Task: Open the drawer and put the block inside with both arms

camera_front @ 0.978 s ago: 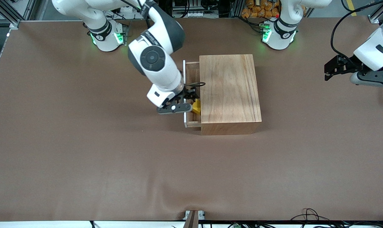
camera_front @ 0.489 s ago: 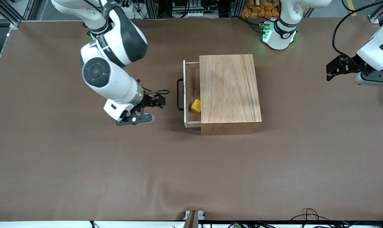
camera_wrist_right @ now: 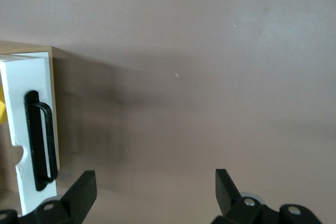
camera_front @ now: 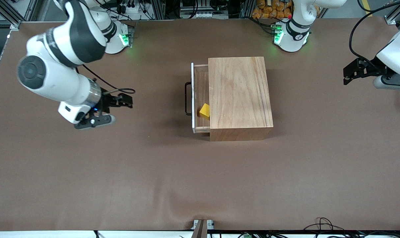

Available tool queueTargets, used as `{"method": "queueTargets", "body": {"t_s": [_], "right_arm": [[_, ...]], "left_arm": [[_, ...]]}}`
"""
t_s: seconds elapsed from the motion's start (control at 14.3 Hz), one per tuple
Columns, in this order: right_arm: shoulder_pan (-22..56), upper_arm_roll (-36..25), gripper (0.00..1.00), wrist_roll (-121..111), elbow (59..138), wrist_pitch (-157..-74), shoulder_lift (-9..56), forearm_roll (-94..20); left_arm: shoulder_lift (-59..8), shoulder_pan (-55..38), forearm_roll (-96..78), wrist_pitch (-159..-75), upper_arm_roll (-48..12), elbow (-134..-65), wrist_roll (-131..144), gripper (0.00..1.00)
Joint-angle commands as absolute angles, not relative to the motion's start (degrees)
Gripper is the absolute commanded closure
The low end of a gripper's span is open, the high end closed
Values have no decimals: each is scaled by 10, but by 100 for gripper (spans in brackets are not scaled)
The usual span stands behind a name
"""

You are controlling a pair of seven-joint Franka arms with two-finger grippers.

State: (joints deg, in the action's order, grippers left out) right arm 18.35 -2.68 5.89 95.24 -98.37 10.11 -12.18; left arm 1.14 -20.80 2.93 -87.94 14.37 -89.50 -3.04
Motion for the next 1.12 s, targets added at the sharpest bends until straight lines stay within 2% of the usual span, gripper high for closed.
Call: {"method": "queueTargets", "body": {"t_s": [0.0,0.14,0.35,0.49,0.7,1.05], "right_arm": [[132,-16,0,41,986,-962,47,-114],[100,-16,0,-5,986,-955,17,-80],[52,-16,0,-61,970,-927,-14,-54],[22,-11,0,-79,931,-890,-13,-53],[-13,-11,0,-82,919,-863,-13,-52],[-10,-11,0,-82,879,-817,-13,-25]], "left_arm": [[16,-197,20,-872,141,-889,-23,0],[24,-184,19,-870,133,-896,-23,0],[22,-96,19,-871,38,-899,-23,0],[23,-50,19,-871,-8,-900,-22,0],[23,23,19,-870,-77,-899,-22,0],[21,26,20,-871,-78,-896,-22,0]]}}
